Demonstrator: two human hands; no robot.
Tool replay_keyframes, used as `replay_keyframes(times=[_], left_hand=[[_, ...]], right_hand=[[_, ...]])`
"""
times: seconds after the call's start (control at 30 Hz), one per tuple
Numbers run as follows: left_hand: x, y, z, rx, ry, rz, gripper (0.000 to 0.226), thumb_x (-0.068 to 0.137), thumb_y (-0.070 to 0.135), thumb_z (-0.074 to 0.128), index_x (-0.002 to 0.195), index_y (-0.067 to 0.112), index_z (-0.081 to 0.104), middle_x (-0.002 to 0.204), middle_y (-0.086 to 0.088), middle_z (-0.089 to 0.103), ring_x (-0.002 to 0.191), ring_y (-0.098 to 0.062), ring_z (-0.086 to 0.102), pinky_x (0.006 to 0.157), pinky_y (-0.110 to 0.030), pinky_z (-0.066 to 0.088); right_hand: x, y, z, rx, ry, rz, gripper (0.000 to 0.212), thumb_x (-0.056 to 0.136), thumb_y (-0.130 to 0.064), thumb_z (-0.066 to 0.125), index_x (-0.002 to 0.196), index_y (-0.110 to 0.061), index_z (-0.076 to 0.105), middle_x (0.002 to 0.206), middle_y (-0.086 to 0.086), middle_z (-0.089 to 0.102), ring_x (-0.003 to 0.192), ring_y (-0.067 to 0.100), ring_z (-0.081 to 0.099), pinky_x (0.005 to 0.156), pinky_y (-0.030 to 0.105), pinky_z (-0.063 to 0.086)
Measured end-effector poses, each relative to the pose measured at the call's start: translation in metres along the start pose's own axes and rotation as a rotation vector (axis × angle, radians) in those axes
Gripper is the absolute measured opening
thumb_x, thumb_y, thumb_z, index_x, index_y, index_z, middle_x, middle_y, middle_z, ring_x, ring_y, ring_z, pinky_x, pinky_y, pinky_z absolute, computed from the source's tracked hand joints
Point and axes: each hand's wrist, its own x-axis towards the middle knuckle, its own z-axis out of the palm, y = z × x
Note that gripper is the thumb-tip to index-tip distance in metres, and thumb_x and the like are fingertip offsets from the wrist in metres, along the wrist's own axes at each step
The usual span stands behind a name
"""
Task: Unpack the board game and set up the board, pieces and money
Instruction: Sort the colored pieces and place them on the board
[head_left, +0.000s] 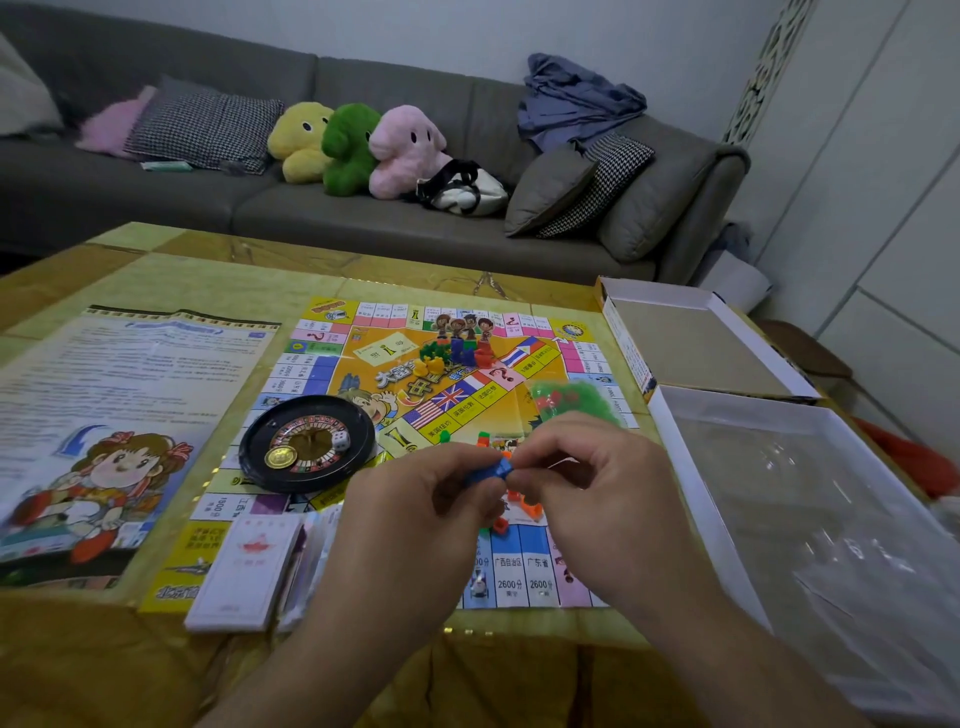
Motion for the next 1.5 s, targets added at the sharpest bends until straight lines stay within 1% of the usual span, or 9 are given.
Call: replay_keyframes(times=[0.13,0.23,0.43,0.57,0.73,0.97,1.23,1.33,1.5], left_hand=[[0.001,-0.005,-0.004,-0.047,-0.019,-0.049,0.025,0.089,0.005,0.078,0.103,0.025,0.08,0.081,0.015,0.078,0.073,-0.004,0.075,0.072,-0.024,0.062],[0.006,-0.006,-0.007,-0.107,-0.074,-0.104,0.021,0.092,0.005,0.074,0.104,0.022,0.078,0.081,0.008,0.079,0.075,-0.011,0.076,0.073,-0.03,0.063],[0.013,-0.007,-0.01,-0.176,-0.077,-0.158,0.018,0.094,0.007,0.072,0.102,0.023,0.076,0.082,0.003,0.079,0.075,-0.013,0.076,0.071,-0.032,0.064],[0.012,-0.007,-0.008,-0.214,-0.121,-0.166,0.018,0.093,0.007,0.073,0.102,0.023,0.077,0.085,0.002,0.079,0.079,-0.014,0.077,0.074,-0.034,0.064],[0.011,-0.002,-0.008,-0.3,-0.15,-0.178,0.017,0.094,0.005,0.07,0.101,0.019,0.078,0.081,-0.002,0.079,0.075,-0.015,0.076,0.069,-0.024,0.06],[0.012,-0.003,-0.016,-0.461,-0.247,-0.274,0.016,0.095,0.002,0.066,0.101,0.01,0.08,0.076,-0.015,0.076,0.068,-0.025,0.073,0.07,-0.031,0.061],[0.014,-0.003,-0.022,-0.507,-0.336,-0.342,0.017,0.093,0.001,0.068,0.096,0.008,0.083,0.084,-0.024,0.075,0.07,-0.026,0.071,0.07,-0.035,0.06],[0.015,-0.002,-0.027,-0.501,-0.388,-0.352,0.014,0.092,0.001,0.069,0.094,0.006,0.082,0.086,-0.026,0.075,0.07,-0.027,0.07,0.067,-0.034,0.06],[0.018,-0.002,-0.033,-0.431,-0.454,-0.337,0.015,0.093,-0.002,0.069,0.091,0.005,0.082,0.086,-0.025,0.076,0.069,-0.028,0.07,0.066,-0.036,0.06]], right_hand=[[-0.005,0.001,0.007,0.056,0.006,-0.001,0.026,0.082,0.004,0.083,0.081,-0.021,0.077,0.085,-0.012,0.071,0.086,0.013,0.071,0.074,0.028,0.061],[-0.005,-0.001,0.005,0.182,-0.079,0.103,0.029,0.086,0.006,0.078,0.085,-0.022,0.072,0.085,-0.005,0.073,0.085,0.017,0.074,0.078,0.038,0.064],[0.0,-0.003,-0.003,0.322,-0.045,0.21,0.031,0.089,0.009,0.074,0.099,-0.02,0.079,0.088,0.0,0.077,0.083,0.016,0.076,0.075,0.026,0.062],[0.001,-0.002,-0.007,0.444,-0.006,0.275,0.021,0.09,0.007,0.073,0.092,-0.013,0.08,0.087,0.002,0.08,0.082,0.016,0.076,0.072,0.023,0.06],[-0.001,-0.001,-0.003,0.564,-0.051,0.34,0.016,0.09,0.001,0.071,0.09,-0.012,0.081,0.087,0.009,0.078,0.074,0.02,0.069,0.071,0.03,0.06],[-0.001,0.004,-0.003,0.707,-0.126,0.36,0.015,0.074,-0.02,0.074,0.086,-0.015,0.082,0.082,0.014,0.072,0.073,0.027,0.058,0.073,0.037,0.054],[-0.001,0.005,-0.002,0.802,-0.22,0.366,0.005,0.08,-0.006,0.074,0.081,-0.01,0.077,0.084,0.016,0.07,0.075,0.032,0.062,0.069,0.034,0.056],[-0.002,0.004,-0.001,0.814,-0.267,0.359,0.008,0.083,-0.003,0.073,0.08,-0.01,0.076,0.084,0.015,0.068,0.076,0.031,0.063,0.072,0.039,0.055],[-0.003,0.005,-0.002,0.766,-0.296,0.351,0.026,0.091,0.01,0.065,0.078,-0.01,0.075,0.083,0.014,0.068,0.076,0.027,0.063,0.069,0.035,0.056]])
